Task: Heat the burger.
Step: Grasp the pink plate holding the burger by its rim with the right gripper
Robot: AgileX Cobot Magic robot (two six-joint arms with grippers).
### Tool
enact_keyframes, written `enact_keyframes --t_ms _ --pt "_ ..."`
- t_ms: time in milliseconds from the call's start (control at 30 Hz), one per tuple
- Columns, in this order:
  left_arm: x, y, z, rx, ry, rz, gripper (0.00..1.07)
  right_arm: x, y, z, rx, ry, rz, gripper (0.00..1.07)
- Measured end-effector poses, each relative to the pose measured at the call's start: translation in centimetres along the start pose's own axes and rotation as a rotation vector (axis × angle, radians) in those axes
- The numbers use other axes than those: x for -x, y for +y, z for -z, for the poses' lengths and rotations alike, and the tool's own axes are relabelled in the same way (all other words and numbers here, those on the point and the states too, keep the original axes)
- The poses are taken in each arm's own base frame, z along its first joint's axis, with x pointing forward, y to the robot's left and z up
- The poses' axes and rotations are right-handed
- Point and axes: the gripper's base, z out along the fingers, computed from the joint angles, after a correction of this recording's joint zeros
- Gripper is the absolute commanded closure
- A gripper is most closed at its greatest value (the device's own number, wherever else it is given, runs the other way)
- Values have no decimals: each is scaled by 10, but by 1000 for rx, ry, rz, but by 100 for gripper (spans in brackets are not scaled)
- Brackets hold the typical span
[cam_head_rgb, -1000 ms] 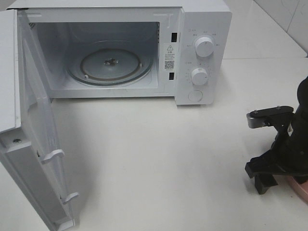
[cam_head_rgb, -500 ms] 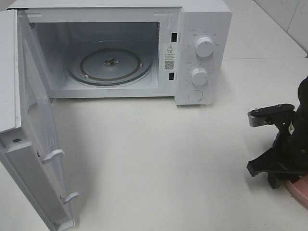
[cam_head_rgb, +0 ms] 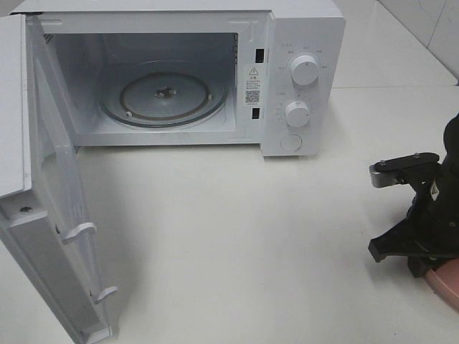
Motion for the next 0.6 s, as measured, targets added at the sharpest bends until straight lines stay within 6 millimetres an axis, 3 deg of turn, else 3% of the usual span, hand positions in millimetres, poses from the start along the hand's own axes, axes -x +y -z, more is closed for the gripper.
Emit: enact_keyframes --t_ms 600 --pt "0 0 0 0 0 0 7 0 -2 1 -89 -9 -26 107"
